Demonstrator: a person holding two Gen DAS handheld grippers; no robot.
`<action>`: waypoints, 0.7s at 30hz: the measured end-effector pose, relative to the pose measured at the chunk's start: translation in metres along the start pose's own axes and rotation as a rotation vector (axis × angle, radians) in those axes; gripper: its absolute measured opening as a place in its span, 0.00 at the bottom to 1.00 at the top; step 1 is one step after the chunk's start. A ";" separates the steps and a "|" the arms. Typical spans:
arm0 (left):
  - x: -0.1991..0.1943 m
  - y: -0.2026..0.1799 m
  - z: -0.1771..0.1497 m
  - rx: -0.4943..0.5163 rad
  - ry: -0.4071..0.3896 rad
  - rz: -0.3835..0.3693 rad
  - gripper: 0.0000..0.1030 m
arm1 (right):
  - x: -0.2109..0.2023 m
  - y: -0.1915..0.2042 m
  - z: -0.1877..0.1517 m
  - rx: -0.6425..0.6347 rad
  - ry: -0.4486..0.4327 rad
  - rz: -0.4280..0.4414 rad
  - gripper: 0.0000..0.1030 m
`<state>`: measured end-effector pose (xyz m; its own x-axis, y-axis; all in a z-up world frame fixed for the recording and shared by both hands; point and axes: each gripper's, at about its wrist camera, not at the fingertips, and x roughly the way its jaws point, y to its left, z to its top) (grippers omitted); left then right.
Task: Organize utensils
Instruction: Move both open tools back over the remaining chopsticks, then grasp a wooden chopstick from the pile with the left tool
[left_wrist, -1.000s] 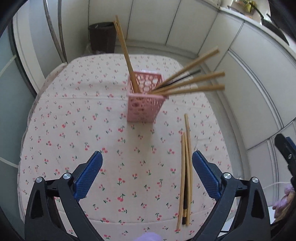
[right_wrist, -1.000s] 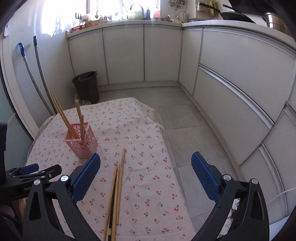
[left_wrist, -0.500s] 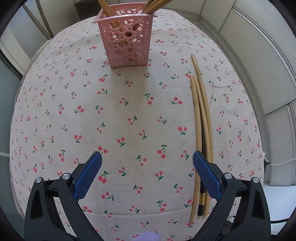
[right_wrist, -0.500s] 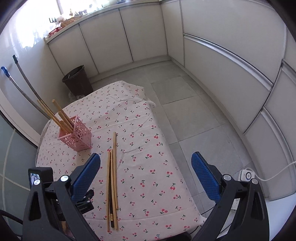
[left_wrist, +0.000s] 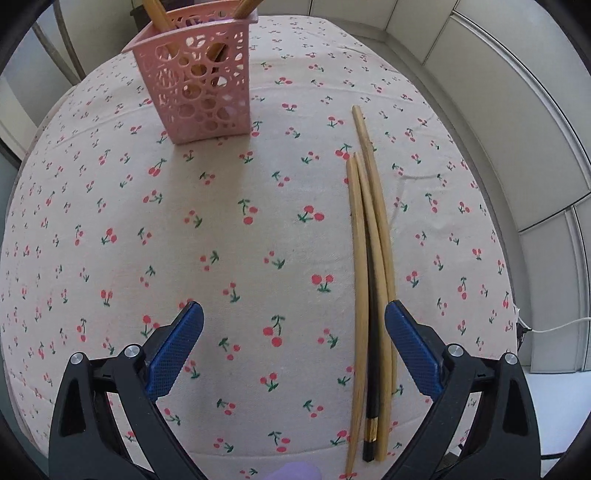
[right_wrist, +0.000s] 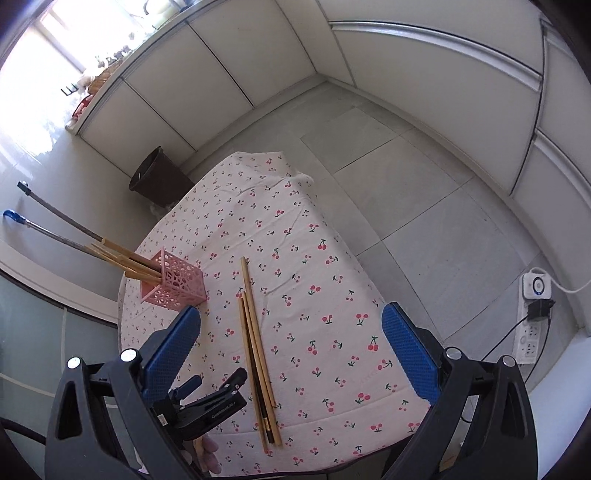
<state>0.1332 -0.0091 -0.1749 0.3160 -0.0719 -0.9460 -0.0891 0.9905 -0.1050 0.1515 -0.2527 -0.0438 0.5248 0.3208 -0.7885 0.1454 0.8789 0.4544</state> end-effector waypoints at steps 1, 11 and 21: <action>0.001 -0.003 0.004 0.002 -0.019 0.007 0.92 | 0.001 -0.002 0.000 0.008 0.004 0.002 0.93; 0.030 -0.003 0.031 -0.051 -0.090 0.085 0.92 | 0.013 -0.016 0.004 0.064 0.049 0.020 0.93; 0.018 0.035 0.031 -0.230 -0.054 0.026 0.88 | 0.029 -0.011 0.000 0.047 0.099 0.021 0.93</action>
<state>0.1656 0.0280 -0.1864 0.3599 -0.0339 -0.9324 -0.3086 0.9388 -0.1532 0.1655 -0.2532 -0.0717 0.4428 0.3747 -0.8146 0.1758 0.8546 0.4886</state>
